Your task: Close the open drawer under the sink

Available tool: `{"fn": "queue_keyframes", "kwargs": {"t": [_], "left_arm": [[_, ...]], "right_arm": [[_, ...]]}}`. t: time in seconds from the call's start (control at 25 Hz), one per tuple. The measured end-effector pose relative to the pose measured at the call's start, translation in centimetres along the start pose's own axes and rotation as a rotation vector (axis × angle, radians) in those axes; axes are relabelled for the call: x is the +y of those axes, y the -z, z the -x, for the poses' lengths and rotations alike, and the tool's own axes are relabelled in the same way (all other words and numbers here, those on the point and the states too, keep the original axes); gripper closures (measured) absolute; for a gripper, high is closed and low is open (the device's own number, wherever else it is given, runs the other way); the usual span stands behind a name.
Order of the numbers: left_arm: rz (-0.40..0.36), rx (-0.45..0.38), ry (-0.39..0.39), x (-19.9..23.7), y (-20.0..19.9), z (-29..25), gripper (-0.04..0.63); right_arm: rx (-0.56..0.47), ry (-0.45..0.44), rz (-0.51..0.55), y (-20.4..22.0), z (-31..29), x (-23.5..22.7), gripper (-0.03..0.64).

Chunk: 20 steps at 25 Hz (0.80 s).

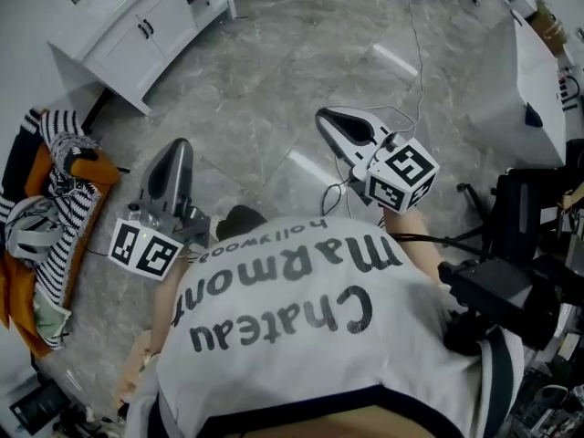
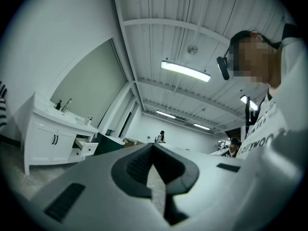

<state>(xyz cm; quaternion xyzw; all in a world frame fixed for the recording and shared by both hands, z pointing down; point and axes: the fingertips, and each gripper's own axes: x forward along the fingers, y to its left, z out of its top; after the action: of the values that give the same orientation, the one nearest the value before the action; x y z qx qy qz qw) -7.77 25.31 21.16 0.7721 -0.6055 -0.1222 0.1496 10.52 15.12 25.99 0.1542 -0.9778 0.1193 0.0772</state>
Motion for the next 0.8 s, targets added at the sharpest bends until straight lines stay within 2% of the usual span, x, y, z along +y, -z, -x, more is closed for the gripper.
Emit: {"fn": "queue_keyframes", "kwargs": {"t": [0.12,0.28,0.52,0.64,0.8], "left_arm": [[-0.004,0.019,-0.013,-0.3,0.7,-0.3,0.586],[-0.022,0.060,-0.037,0.2,1.3,-2.6,0.586],[0.010,0.081,0.026,3.0,1.4,-8.4,0.586],[0.014,0.097,0.056,6.0,0.9,-12.7,0.586],[0.014,0.122,0.103,13.9,-1.8,-20.2,0.586]], "right_arm": [[-0.031,0.017,-0.036,0.2,0.9,-0.7,0.604],[-0.108,0.044,-0.138,-0.2,2.3,-3.3,0.604],[-0.086,0.143,-0.166,0.4,1.8,-7.5,0.604],[-0.100,0.195,-0.192,-0.9,-0.4,-10.6,0.604],[-0.119,0.248,-0.230,-4.3,-8.5,-16.4,0.604]]}}
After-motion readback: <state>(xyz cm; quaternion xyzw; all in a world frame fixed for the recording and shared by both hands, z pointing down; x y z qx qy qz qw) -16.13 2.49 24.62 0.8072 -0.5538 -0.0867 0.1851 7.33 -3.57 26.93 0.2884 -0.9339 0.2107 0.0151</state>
